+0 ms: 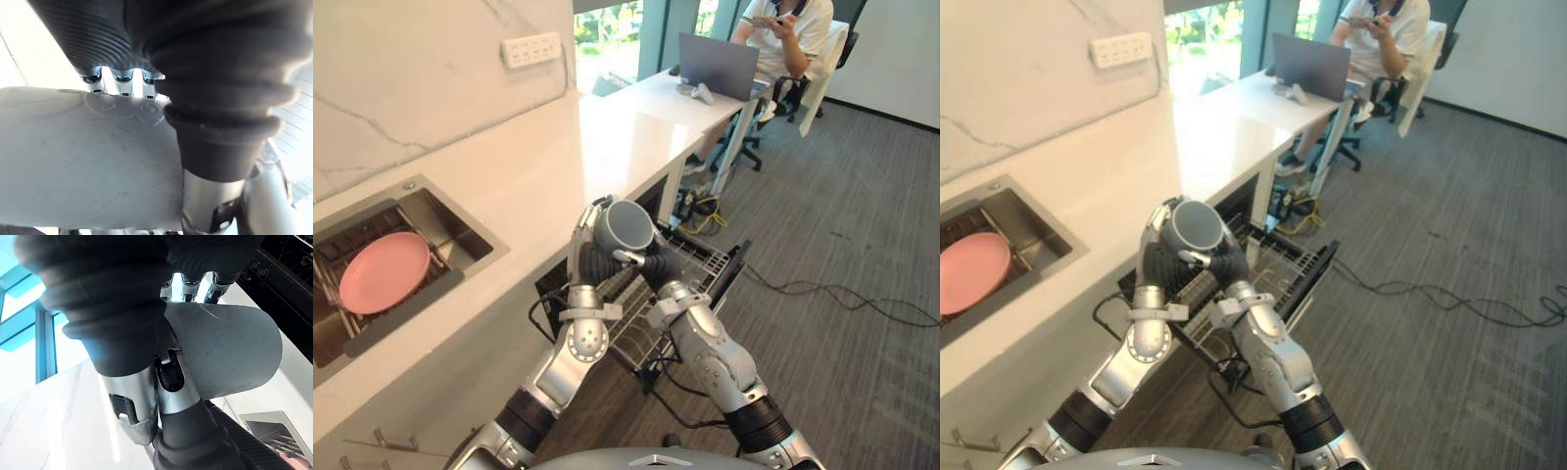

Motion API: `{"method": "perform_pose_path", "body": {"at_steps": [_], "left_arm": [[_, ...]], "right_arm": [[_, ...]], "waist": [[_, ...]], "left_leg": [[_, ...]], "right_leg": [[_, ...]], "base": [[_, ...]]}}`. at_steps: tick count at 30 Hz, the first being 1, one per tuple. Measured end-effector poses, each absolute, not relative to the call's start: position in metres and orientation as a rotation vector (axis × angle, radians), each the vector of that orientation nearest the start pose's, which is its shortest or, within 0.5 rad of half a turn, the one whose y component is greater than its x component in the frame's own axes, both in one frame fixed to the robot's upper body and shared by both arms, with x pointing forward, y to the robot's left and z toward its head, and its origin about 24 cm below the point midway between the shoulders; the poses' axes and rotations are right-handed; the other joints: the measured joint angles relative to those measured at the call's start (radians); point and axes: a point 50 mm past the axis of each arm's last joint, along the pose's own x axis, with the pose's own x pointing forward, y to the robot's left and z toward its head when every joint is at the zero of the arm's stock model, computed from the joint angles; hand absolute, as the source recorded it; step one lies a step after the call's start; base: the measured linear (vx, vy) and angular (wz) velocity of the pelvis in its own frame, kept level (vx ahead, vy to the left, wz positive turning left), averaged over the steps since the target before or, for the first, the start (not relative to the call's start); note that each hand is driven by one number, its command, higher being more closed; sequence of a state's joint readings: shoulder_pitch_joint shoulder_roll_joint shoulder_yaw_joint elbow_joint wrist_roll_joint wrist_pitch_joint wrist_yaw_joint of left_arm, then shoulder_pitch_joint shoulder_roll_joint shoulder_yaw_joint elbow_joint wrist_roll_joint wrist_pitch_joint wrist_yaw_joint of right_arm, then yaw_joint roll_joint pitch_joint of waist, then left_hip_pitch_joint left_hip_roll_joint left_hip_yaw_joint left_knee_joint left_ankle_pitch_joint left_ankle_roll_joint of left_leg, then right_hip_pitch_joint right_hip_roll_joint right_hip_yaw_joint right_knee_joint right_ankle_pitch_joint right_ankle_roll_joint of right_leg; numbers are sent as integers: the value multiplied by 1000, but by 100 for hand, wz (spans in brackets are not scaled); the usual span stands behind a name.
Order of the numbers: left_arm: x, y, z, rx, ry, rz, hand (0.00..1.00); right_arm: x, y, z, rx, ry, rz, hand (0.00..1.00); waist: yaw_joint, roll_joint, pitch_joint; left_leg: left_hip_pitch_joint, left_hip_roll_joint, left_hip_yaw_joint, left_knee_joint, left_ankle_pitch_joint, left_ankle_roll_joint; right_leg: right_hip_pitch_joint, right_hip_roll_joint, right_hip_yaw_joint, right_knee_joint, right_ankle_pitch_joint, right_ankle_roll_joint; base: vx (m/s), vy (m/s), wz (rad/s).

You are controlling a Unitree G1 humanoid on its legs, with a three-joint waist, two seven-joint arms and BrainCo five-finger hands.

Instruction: Walk over to the sink, pick up the cup, carry it to the dishwasher, place the cup inside the dishwasher, then close the dishwasher door

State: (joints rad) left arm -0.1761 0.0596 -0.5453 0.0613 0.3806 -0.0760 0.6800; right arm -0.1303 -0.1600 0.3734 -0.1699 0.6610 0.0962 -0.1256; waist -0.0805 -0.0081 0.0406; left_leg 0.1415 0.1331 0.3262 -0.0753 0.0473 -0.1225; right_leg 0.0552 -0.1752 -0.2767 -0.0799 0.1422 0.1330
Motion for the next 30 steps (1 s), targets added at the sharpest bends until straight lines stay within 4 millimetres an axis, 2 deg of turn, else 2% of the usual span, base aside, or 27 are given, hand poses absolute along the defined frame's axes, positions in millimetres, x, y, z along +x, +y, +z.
{"method": "perform_pose_path", "body": {"at_steps": [3,4,14,22,25,26,27,29,30], "left_arm": [[250,46,79,350,-408,77,100],[250,46,79,351,-408,76,100],[251,47,79,372,-416,90,100],[255,42,89,362,-464,99,100],[255,44,100,342,-503,104,100],[254,53,116,336,-547,86,100],[253,58,122,336,-564,76,100],[251,81,146,318,-615,26,100],[250,85,150,307,-623,13,100]], "right_arm": [[256,-75,88,473,14,363,0],[256,-75,88,472,15,359,100],[262,-69,88,451,30,332,100],[266,-66,99,464,-93,283,100],[264,-62,106,528,-139,285,100],[265,-57,116,587,-182,302,100],[266,-54,121,611,-197,314,100],[269,-46,137,701,-243,360,100],[268,-44,139,726,-248,373,100]], "waist": [[0,0,0],[0,1,0],[8,4,-16],[17,6,-21],[20,13,-25],[16,21,-30],[15,24,-32],[19,39,-42],[22,42,-44]], "left_leg": [[0,0,0,0,1,1],[0,0,0,0,2,1],[0,1,-2,0,8,1],[-2,2,-13,-1,14,0],[-7,2,-18,-1,16,-1],[-11,2,-22,-1,18,0],[-12,2,-24,-1,19,0],[-16,3,-35,-1,20,0],[-16,3,-39,-1,21,0]], "right_leg": [[1,0,-1,0,1,-1],[1,0,-1,0,1,-2],[-2,0,-4,-1,4,-4],[-1,0,-10,-5,0,-13],[0,0,-14,-5,0,-14],[0,0,-18,-2,3,-12],[0,0,-20,-1,6,-8],[5,0,-33,-1,6,-8],[7,0,-36,-1,6,-8]], "base": [[0,0,0],[0,0,0],[0,0,0],[0,0,0],[1,0,3],[7,0,7],[10,0,11],[4,1,14],[-10,3,16]]}}
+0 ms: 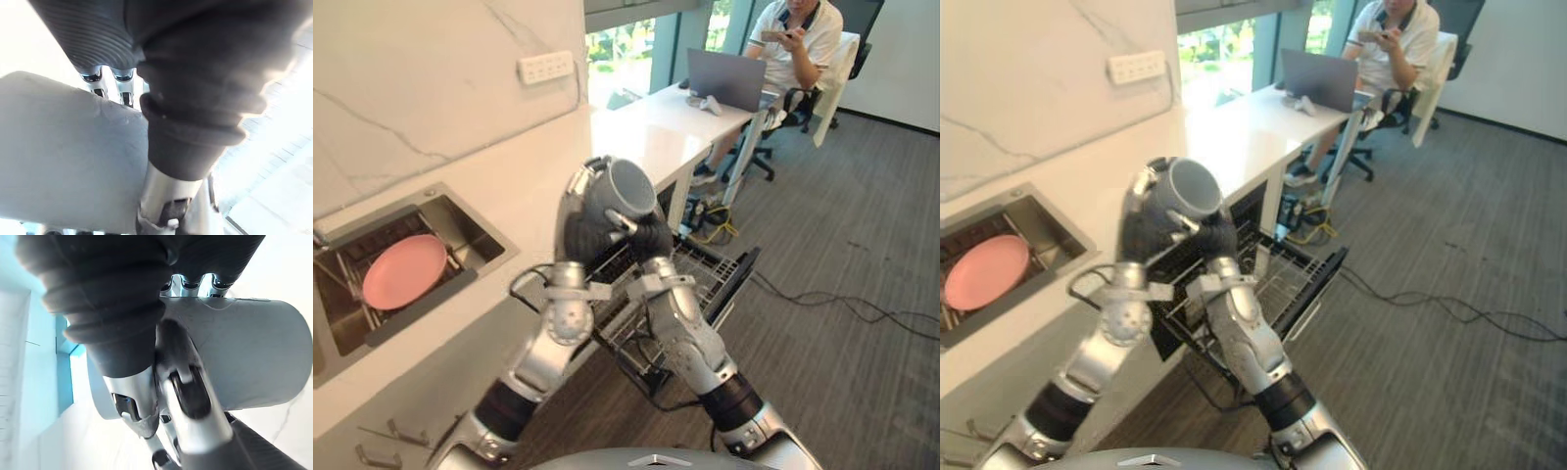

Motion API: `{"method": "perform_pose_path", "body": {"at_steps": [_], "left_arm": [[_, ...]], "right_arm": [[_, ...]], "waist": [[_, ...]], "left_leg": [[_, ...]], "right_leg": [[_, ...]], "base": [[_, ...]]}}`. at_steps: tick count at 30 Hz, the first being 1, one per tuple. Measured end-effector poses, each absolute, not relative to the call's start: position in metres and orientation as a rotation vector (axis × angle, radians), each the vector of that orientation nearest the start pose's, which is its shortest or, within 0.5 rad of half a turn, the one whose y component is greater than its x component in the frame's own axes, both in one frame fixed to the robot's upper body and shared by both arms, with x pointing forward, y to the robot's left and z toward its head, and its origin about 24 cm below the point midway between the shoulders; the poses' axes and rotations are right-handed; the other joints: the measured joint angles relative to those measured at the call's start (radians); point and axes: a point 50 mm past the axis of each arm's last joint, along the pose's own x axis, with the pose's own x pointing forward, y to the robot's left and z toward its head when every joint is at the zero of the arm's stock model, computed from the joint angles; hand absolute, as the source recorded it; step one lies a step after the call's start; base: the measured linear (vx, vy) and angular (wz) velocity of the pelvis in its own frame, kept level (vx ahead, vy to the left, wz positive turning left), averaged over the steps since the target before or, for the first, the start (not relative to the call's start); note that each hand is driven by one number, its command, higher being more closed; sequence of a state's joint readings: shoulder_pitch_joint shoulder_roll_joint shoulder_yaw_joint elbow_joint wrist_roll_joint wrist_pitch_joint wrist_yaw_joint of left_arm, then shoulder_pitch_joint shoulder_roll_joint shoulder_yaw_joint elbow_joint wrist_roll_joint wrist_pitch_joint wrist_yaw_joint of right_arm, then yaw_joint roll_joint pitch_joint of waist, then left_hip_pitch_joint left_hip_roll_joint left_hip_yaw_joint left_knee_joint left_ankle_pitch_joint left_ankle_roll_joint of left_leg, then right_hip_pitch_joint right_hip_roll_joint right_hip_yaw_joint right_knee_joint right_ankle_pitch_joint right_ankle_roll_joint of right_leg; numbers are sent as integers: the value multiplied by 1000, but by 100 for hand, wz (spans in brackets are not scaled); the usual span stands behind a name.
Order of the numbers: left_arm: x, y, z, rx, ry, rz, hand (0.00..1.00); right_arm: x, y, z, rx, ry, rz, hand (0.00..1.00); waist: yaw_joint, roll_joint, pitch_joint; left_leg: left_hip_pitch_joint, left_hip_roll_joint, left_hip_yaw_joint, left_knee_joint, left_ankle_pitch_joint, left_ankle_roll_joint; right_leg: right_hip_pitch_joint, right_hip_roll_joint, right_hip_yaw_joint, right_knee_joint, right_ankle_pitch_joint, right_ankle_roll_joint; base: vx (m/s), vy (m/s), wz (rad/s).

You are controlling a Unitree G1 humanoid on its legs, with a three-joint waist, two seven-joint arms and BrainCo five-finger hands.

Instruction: Walk over to the sink, pick up the cup, carry it to the dishwasher, place the cup inside the dishwasher, then close the dishwasher door

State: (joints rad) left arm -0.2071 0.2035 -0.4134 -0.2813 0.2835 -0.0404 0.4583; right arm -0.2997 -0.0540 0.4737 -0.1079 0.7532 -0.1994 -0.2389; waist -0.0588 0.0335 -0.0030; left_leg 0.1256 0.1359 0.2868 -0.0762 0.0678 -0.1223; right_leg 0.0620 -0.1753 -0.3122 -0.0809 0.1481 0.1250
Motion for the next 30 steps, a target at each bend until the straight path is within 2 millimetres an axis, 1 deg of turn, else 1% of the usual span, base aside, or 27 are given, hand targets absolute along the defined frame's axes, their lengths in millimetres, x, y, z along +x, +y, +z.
{"method": "perform_pose_path", "body": {"at_steps": [2,5,7,10,13,15,16,19,23,24,25,26,27,28,29,30], "left_arm": [[245,102,161,290,-638,-25,100],[242,112,165,265,-636,-47,100],[240,121,174,239,-670,-41,100],[238,131,184,211,-719,-46,100],[237,134,187,199,-729,-64,100],[237,135,187,195,-736,-76,100],[237,137,188,199,-741,-73,0],[237,141,191,206,-749,-61,0],[240,152,197,186,-762,-13,0],[240,154,197,179,-759,-9,0],[242,159,196,171,-747,9,0],[245,165,193,143,-725,23,0],[247,167,190,121,-706,19,0],[249,164,177,45,-652,-9,0],[248,159,167,10,-620,-24,0],[243,140,140,-54,-537,-59,0]], "right_arm": [[265,-36,141,799,-240,418,100],[265,-34,140,862,-219,440,100],[265,-36,137,911,-209,440,100],[266,-39,131,941,-190,430,100],[270,-43,124,966,-176,406,100],[270,-46,123,988,-177,399,100],[270,-47,122,1008,-177,399,100],[269,-50,118,1039,-170,377,100],[270,-56,109,1066,-161,320,100],[270,-57,109,1068,-167,315,100],[271,-61,111,1076,-185,300,100],[272,-69,112,1087,-217,269,100],[272,-76,111,1092,-235,244,100],[271,-90,108,1104,-271,189,100],[269,-98,106,1111,-291,160,100],[264,-113,101,1123,-334,108,100]], "waist": [[11,5,-3],[20,7,-2],[24,13,2],[22,24,7],[24,32,7],[26,34,6],[26,34,6],[25,34,6],[31,37,8],[32,38,8],[32,41,10],[32,45,12],[33,46,14],[33,48,15],[33,48,15],[31,46,16]], "left_leg": [[0,0,-7,0,-1,-1],[-2,0,-8,0,-6,-8],[-2,0,-9,0,-6,-8],[-4,0,-9,0,-6,-8],[-5,1,-9,0,-4,-6],[-10,1,-11,0,-2,-2],[-11,1,-12,0,-1,-2],[-10,1,-15,0,-1,-2],[-10,1,-16,0,-2,-2],[-10,1,-16,0,-2,-2],[-10,1,-16,0,-2,-2],[-10,1,-17,0,-2,-2],[-10,1,-18,0,-2,-1],[-10,1,-18,0,-3,-1],[-10,1,-17,0,-4,0],[-9,0,-15,0,-6,0]], "right_leg": [[2,0,-6,-6,-7,-2],[2,0,-7,-6,-12,-6],[2,0,-7,-6,-15,-2],[1,0,-8,-6,-16,-3],[0,0,-8,-6,-13,-8],[-1,0,-10,-6,-13,-8],[-1,0,-12,-5,-12,-5],[6,0,-22,-1,-10,-2],[7,0,-24,-6,-12,-4],[7,0,-24,-6,-13,-5],[7,0,-24,-6,-15,-7],[7,0,-24,-6,-17,-8],[7,0,-24,-6,-17,-8],[7,-1,-25,-6,-19,-7],[6,-1,-23,-6,-19,-6],[5,-1,-20,-6,-20,-5]], "base": [[-24,5,10],[-7,2,1],[0,0,0],[0,0,0],[10,1,0],[36,1,2],[38,1,3],[28,2,7],[3,1,1],[0,0,0],[0,0,0],[0,0,0],[-22,2,4],[0,0,0],[0,0,0],[0,2,-4]]}}
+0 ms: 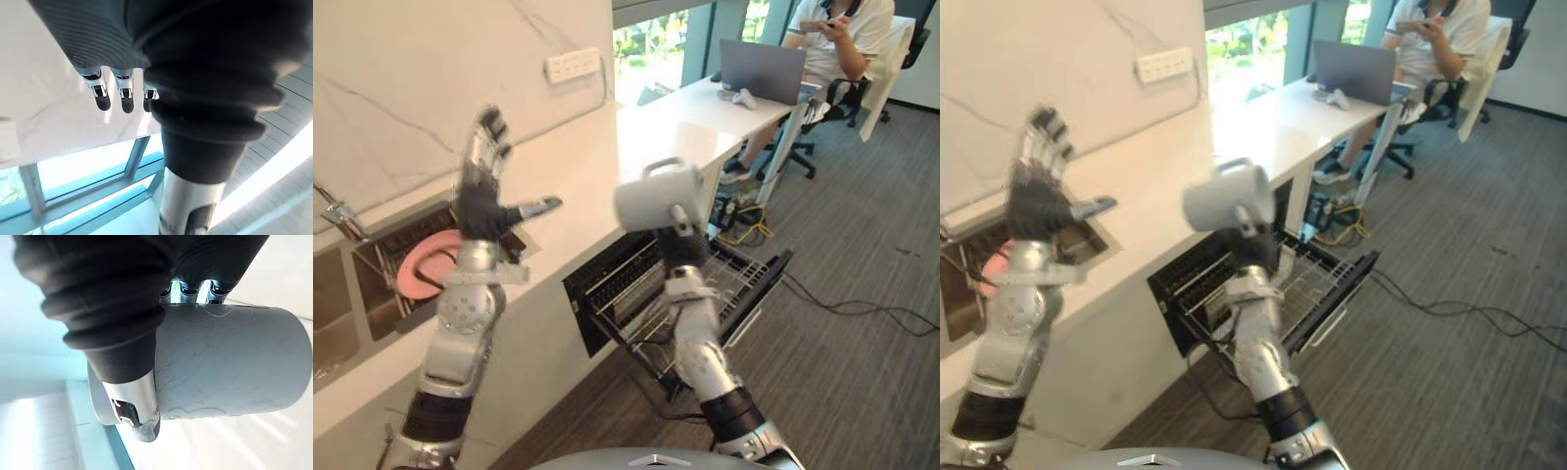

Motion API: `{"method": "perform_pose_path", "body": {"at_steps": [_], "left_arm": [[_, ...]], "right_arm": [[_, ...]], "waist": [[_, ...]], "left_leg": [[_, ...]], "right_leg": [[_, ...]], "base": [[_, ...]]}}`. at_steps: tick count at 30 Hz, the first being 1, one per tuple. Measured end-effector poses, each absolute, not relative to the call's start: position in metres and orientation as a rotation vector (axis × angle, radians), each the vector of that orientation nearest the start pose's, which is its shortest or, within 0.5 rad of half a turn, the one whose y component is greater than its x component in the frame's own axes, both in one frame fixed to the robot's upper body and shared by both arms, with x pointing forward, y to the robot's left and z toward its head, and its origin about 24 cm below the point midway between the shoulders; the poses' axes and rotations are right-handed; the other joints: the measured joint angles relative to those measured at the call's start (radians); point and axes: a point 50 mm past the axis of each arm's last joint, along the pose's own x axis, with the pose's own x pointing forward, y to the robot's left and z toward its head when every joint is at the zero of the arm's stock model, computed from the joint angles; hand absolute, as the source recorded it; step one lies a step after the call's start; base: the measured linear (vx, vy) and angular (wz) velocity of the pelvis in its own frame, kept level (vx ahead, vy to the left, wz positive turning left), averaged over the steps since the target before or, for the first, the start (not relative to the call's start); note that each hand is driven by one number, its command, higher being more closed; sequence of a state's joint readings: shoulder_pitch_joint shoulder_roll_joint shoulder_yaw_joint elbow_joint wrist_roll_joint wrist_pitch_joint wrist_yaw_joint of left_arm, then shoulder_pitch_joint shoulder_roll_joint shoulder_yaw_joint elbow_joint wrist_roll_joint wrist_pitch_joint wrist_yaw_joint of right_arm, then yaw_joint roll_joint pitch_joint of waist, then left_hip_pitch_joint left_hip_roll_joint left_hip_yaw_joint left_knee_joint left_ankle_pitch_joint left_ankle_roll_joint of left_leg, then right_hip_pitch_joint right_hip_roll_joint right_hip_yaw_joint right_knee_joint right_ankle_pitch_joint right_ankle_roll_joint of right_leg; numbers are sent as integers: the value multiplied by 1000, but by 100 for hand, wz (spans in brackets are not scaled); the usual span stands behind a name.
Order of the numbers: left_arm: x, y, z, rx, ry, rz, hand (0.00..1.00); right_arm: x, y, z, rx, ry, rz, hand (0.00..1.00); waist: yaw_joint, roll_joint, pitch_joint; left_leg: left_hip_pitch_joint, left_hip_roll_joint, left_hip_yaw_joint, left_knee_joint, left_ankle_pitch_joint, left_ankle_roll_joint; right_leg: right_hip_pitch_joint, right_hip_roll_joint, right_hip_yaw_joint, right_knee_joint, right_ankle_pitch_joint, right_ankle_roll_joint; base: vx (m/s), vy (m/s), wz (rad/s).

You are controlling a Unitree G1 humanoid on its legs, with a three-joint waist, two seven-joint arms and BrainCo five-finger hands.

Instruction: Walk over to the sink, pick up the cup, carry it to the dishwasher, place the cup inside the dishwasher, then close the dishwasher door

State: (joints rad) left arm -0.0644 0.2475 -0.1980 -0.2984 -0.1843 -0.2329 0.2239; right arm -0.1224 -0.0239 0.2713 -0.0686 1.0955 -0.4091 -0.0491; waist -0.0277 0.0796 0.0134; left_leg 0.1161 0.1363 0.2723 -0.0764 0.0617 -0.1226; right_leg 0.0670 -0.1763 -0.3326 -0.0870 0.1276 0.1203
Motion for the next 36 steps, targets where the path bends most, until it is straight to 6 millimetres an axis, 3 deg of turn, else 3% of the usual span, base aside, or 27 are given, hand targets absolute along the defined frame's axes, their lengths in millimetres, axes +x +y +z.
{"method": "perform_pose_path", "body": {"at_steps": [1,2,3,4,6,10,14,17,23,27,31,36], "left_arm": [[235,107,110,-100,-425,-125,0],[231,92,97,-93,-372,-161,0],[222,60,76,-87,-286,-251,0],[215,39,67,-93,-248,-316,0],[212,27,69,-123,-249,-360,0],[211,36,59,-204,-168,-453,0],[195,37,28,-222,11,-603,0],[177,32,-10,-157,213,-689,0],[156,66,-67,77,466,-595,0],[147,111,-97,302,607,-454,0],[123,162,-129,460,819,-239,0],[95,205,-141,543,958,14,0]], "right_arm": [[260,-128,95,1121,-376,54,100],[259,-134,93,1120,-392,35,100],[256,-146,92,1114,-425,3,100],[254,-157,91,1103,-458,-28,100],[243,-181,90,1071,-520,-94,100],[210,-243,78,952,-592,-298,100],[195,-259,60,894,-536,-386,100],[191,-261,40,797,-413,-416,100],[193,-255,15,695,-238,-403,100],[198,-245,0,615,-119,-351,100],[216,-232,-4,503,-31,-260,100],[222,-226,-16,396,80,-225,100]], "waist": [[-5,-5,3],[-8,-8,5],[-16,-11,8],[-33,-12,11],[-44,-12,12],[-47,-19,18],[-56,-23,23],[-56,-26,25],[-53,-39,34],[-41,-56,46],[-25,-75,65],[-3,-83,80]], "left_leg": [[0,0,2,0,-5,-5],[0,0,3,0,-7,-8],[-3,1,8,0,-8,-8],[-7,3,16,0,-5,-5],[-5,6,28,0,-6,-6],[5,8,33,0,-14,-8],[4,8,33,0,-20,-8],[-5,8,32,-5,-31,-9],[-7,9,22,-5,-28,-9],[-8,7,-3,-1,-27,-10],[-12,5,-27,0,-26,-10],[-9,-4,-56,0,-24,-7]], "right_leg": [[-2,0,4,0,-4,4],[-4,1,6,0,-5,4],[-10,3,19,0,-5,4],[-19,5,24,5,0,1],[-26,10,36,6,7,6],[-19,12,44,7,5,9],[-19,11,44,7,-7,17],[-19,9,45,6,-16,14],[-13,9,31,7,-16,16],[1,6,-4,7,-19,19],[9,5,-25,7,-23,21],[37,-6,-61,6,-27,27]], "base": [[2,1,-6],[0,0,-14],[23,-7,-20],[33,-9,-21],[42,-11,-19],[15,-3,-5],[0,0,0],[-8,1,2],[14,-1,6],[42,0,19],[17,-1,14],[4,8,19]]}}
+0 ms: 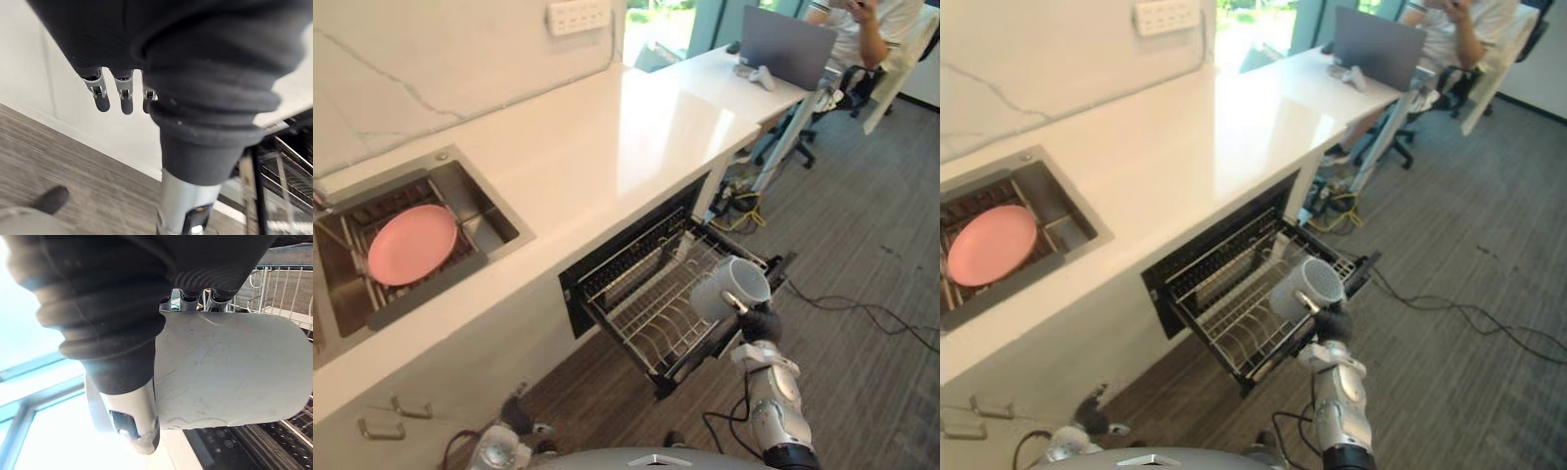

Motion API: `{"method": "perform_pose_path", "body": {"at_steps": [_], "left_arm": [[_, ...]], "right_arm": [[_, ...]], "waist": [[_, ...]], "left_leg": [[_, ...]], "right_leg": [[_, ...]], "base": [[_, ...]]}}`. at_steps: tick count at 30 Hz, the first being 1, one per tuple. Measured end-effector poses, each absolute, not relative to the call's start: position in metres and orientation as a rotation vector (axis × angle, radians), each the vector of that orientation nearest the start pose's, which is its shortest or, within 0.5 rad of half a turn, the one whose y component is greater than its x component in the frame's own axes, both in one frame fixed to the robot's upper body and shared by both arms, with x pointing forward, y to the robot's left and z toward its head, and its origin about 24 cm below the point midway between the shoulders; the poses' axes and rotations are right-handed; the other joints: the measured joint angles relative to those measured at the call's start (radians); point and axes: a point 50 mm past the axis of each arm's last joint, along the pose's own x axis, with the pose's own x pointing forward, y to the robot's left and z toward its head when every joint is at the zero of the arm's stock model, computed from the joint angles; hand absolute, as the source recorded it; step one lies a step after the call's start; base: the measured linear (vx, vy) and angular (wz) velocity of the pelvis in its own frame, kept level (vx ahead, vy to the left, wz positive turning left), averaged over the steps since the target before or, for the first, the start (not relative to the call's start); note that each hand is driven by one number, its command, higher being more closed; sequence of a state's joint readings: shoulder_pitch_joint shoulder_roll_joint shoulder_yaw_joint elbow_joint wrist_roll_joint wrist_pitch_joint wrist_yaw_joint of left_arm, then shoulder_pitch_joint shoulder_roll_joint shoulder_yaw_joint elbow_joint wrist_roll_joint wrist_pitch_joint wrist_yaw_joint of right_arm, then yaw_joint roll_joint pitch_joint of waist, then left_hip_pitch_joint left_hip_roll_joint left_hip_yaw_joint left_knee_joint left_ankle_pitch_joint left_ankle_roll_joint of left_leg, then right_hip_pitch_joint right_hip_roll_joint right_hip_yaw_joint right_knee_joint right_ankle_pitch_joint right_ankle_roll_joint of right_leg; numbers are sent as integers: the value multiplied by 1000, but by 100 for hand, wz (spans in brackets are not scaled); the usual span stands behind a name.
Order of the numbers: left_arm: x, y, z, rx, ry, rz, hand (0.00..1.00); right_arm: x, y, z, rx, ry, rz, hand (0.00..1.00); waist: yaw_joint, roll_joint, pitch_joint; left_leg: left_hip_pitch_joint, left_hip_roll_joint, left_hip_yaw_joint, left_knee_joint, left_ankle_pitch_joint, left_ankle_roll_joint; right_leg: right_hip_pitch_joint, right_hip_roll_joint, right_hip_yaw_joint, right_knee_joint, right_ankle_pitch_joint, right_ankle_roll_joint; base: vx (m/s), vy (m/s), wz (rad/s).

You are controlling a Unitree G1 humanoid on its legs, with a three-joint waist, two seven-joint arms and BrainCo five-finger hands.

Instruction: Walk over to the sink, pick up the cup, carry it to the dishwasher, place the cup inside the dishwasher, then close the dishwasher door

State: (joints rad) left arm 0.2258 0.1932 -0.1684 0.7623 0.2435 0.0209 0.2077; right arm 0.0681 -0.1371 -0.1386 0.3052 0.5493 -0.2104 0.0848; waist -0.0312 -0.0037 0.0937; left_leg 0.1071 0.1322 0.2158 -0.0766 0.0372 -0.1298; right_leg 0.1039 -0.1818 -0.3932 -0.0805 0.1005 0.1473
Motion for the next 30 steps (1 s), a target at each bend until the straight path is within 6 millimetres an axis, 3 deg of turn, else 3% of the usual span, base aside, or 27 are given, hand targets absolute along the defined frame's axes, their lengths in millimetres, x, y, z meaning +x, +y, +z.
{"method": "perform_pose_path", "body": {"at_steps": [3,9,18,21,24,30], "left_arm": [[80,207,-144,559,993,33,0],[84,212,-143,496,992,109,0],[123,234,-127,393,881,258,0],[138,241,-118,382,827,283,0],[140,245,-117,362,828,303,0],[145,245,-116,352,830,280,0]], "right_arm": [[221,-224,-25,325,162,-198,100],[245,-232,-29,174,265,-159,100],[303,-221,2,131,247,-127,100],[322,-227,21,91,213,-125,100],[334,-238,37,54,191,-138,100],[342,-245,38,84,278,-120,100]], "waist": [[24,-1,3],[43,-1,45],[128,-66,204],[145,-69,261],[172,-69,317],[194,-70,335]], "left_leg": [[-10,-7,-20,0,4,5],[-61,-10,-77,-1,34,11],[-195,2,-146,5,92,10],[-266,4,-184,41,96,10],[-274,5,-199,48,100,9],[-331,12,-237,36,125,8]], "right_leg": [[1,-6,-12,0,-2,3],[-6,-7,-62,0,-3,0],[-92,10,-117,13,19,-24],[-141,7,-115,52,10,-29],[-143,7,-114,69,5,-31],[-207,6,-118,129,-35,-40]], "base": [[-29,7,19],[-80,-6,29],[-61,-10,24],[-29,4,29],[-29,-3,17],[-38,-14,14]]}}
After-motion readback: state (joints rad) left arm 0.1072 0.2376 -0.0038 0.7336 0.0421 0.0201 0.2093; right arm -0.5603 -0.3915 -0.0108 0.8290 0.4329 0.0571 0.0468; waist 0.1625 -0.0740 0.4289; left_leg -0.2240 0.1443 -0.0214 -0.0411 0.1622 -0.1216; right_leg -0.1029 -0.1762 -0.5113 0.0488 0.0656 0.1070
